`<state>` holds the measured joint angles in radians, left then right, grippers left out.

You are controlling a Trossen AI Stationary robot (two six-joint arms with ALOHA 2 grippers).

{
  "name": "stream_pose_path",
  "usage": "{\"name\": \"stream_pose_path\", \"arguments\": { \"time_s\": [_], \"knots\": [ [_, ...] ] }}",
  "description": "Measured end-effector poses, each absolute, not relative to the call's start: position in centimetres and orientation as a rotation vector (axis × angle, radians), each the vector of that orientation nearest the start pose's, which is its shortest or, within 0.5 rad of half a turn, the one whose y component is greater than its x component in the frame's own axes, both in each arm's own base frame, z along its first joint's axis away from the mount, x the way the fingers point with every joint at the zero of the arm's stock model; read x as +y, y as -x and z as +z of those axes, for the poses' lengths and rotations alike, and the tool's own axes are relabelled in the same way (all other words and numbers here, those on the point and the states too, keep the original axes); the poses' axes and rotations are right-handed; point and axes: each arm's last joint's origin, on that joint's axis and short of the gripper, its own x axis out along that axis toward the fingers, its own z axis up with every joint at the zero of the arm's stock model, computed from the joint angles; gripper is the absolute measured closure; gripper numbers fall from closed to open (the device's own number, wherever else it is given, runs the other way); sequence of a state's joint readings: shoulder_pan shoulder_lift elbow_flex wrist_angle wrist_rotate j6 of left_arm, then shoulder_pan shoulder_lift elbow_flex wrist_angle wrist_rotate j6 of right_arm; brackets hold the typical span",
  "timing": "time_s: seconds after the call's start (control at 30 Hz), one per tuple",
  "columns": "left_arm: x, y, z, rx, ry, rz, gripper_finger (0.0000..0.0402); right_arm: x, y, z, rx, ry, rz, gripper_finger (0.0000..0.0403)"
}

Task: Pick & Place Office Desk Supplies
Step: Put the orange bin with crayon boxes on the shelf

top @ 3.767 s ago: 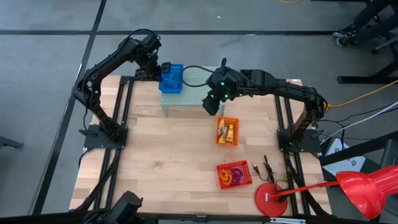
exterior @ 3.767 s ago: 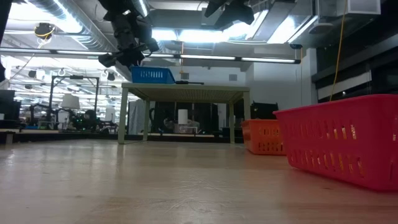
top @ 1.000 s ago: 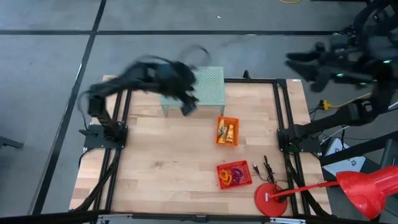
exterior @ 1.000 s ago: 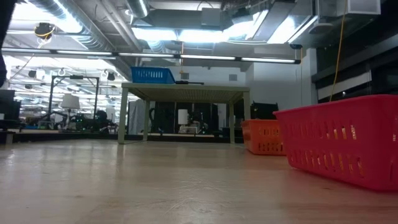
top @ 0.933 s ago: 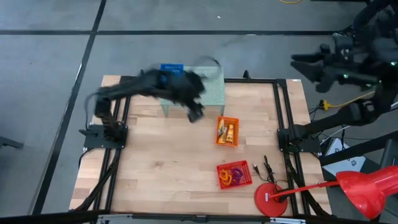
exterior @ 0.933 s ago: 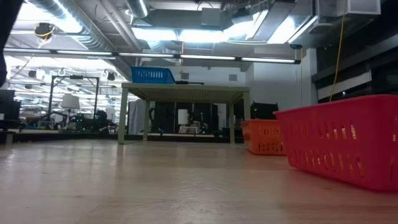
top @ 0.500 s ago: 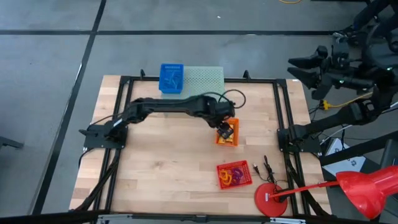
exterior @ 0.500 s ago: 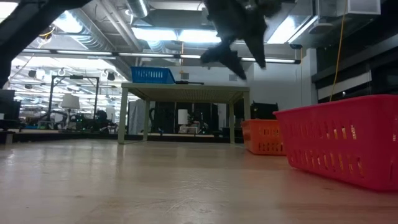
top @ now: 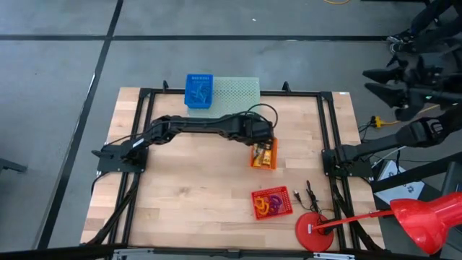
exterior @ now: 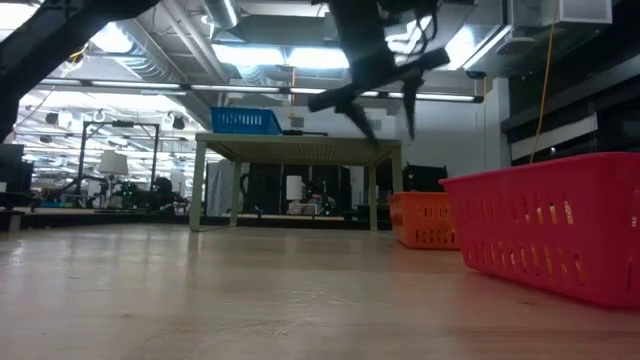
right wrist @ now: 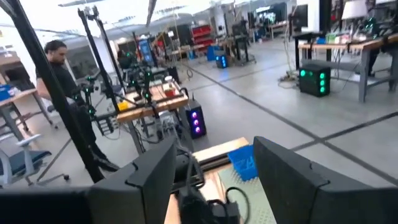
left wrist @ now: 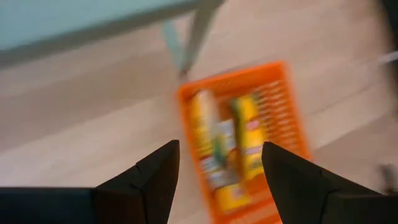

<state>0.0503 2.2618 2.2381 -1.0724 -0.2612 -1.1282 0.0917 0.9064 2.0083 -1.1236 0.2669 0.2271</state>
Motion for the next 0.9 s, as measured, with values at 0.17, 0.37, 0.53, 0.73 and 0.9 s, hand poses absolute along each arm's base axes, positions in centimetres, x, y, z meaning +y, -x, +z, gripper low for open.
{"name": "stream_pose_path", "arguments": {
  "time_s": [0.17, 0.37, 0.53, 0.73, 0.9],
  "knots": [
    [1.8, -49.9, 29.8, 0.631, 0.907, 0.584, 0.0178, -0.8, 1.2, 55.4, -0.046, -0.238, -0.146, 0.0186],
    [1.9, -50.6, 30.7, 0.561, 1.01, 0.478, 0.0178, -0.8, 2.3, 55.3, -0.068, -0.255, -0.118, 0.0186],
    [3.2, -50.2, 30.1, 0.601, 1.022, 0.526, 0.0178, -0.8, 2.2, 55.3, -0.066, -0.261, -0.119, 0.0186],
    [3.7, -50.7, 29.9, 0.597, 1.04, 0.478, 0.0199, -0.7, 1.2, 55.4, -0.044, -0.259, -0.124, 0.0186],
    [2.7, -52.2, 27.3, 0.655, 1.054, 0.397, 0.0224, -0.7, 1.0, 55.4, -0.04, -0.261, -0.125, 0.0186]
  ]
}}
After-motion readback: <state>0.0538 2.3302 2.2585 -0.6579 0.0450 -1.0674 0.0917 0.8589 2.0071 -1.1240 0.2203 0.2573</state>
